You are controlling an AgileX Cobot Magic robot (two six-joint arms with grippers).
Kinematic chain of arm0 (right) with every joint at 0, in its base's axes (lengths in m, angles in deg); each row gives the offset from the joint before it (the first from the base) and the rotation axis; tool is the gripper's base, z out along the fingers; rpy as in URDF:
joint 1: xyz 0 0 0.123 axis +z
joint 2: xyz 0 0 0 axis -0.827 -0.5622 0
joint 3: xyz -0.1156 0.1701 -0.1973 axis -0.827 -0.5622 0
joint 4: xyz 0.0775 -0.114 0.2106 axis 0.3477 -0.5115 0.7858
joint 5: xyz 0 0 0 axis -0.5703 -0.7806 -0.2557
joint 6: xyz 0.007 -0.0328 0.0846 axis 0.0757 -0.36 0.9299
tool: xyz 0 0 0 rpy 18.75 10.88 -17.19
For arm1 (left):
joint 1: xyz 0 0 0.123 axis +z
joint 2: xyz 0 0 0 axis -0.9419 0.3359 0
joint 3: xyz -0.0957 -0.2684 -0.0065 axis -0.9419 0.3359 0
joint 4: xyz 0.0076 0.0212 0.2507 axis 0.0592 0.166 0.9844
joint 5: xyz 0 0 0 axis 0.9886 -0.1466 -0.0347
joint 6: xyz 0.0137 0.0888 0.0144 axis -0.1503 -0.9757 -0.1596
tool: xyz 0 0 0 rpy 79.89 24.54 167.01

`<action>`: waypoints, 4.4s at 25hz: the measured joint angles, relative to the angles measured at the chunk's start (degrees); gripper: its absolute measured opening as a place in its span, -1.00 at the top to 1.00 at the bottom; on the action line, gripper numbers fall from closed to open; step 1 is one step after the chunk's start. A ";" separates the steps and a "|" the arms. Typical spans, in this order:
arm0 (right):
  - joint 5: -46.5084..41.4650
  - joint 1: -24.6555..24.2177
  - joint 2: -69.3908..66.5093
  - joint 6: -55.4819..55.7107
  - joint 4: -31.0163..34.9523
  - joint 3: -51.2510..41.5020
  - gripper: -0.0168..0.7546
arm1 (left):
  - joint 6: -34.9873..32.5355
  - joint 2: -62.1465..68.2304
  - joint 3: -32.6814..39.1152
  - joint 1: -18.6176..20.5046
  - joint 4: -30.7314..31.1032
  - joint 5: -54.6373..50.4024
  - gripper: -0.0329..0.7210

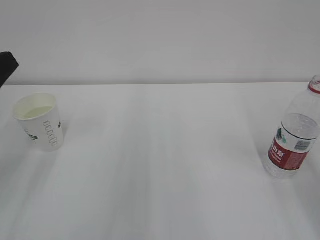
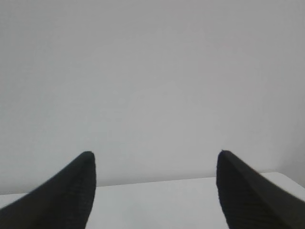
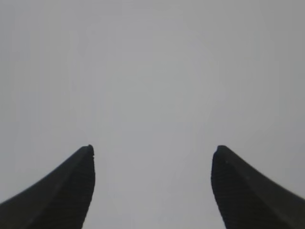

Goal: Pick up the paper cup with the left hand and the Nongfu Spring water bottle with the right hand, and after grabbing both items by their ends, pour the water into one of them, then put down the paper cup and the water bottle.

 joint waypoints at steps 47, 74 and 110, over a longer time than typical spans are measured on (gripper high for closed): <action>-54.83 0.00 23.57 0.00 0.00 14.93 -0.54 | 3.36 -43.15 -11.68 -21.06 1.12 -75.99 -0.26; -77.32 0.00 28.83 -6.87 2.81 15.76 -0.54 | -12.86 -60.08 -11.83 -21.27 -9.71 -99.82 -0.16; -86.69 0.00 40.13 -7.64 3.70 1.80 -0.53 | -23.65 -60.08 -17.80 -21.27 -23.76 -122.39 -0.14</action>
